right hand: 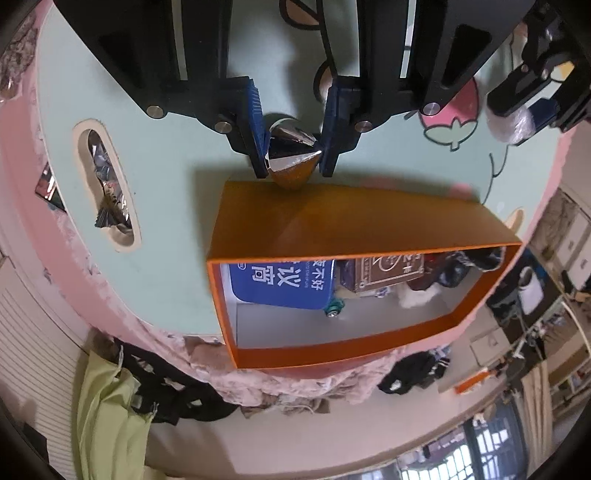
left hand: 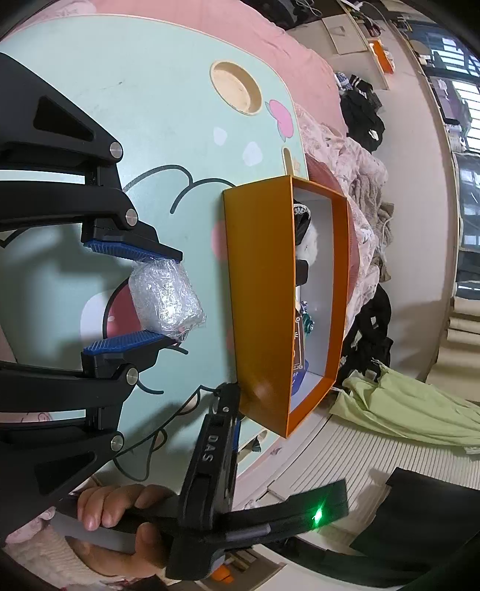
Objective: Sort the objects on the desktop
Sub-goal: 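Grasp the plastic bag with the left gripper while the right grasps the silver cone, then carry the bag and silver cone into the orange box and open both grippers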
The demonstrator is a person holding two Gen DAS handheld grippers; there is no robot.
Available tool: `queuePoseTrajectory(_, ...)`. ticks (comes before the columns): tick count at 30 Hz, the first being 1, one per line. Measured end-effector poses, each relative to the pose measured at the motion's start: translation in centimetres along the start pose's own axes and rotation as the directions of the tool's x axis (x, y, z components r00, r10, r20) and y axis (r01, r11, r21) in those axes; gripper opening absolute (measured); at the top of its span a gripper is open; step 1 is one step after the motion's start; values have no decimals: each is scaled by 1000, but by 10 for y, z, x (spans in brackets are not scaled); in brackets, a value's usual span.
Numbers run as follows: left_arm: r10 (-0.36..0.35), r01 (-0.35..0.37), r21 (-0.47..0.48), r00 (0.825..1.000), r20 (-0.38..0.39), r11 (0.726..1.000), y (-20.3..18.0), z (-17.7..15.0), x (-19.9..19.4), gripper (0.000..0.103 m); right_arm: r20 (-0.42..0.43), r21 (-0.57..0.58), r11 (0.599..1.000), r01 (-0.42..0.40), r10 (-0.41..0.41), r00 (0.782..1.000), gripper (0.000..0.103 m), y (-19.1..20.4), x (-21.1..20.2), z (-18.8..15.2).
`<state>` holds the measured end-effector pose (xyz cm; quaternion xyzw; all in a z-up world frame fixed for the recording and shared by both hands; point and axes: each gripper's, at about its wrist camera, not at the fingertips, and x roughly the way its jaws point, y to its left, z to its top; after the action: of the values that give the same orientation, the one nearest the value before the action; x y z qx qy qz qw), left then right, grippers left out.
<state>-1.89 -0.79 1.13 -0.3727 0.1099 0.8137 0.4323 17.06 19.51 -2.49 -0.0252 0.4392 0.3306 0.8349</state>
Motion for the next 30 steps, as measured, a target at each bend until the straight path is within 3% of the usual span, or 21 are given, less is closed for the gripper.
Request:
queuePoseTrajectory(7, -1, 1, -4, 1000, 11, 1000, 1, 0, -3, 37, 96, -17, 989, -148, 149, 984, 27, -9, -28, -15)
queuePoseTrajectory(13, -12, 12, 4, 999, 30, 1000, 1, 3, -9, 37, 178, -37, 952, -304, 305, 935, 27, -25, -55, -24)
queuePoseTrajectory(18, -32, 32, 11, 999, 39, 999, 1, 20, -15, 37, 212, -35, 939, -341, 340, 916, 27, -24, -71, -14)
queuePoseTrajectory(23, -14, 12, 23, 995, 97, 1000, -4, 73, -20, 37, 248, -44, 959, -279, 281, 927, 27, -12, -77, 38)
queuePoseTrajectory(27, 33, -30, -33, 995, 94, 999, 0, 120, 8, 40, 249, -38, 984, -176, 180, 952, 27, -1, -53, 72)
queuePoseTrajectory(28, 50, -46, -53, 996, 80, 998, 3, 126, 20, 48, 246, -31, 988, -150, 153, 957, 34, -1, -46, 75)
queuePoseTrajectory(29, 67, -63, -69, 997, 50, 996, 8, 128, 33, 67, 225, -23, 993, -117, 119, 967, 43, 0, -35, 78)
queuePoseTrajectory(30, 87, -85, -82, 996, 12, 993, 12, 129, 48, 75, 203, -16, 996, -91, 93, 975, 64, 0, -26, 78)
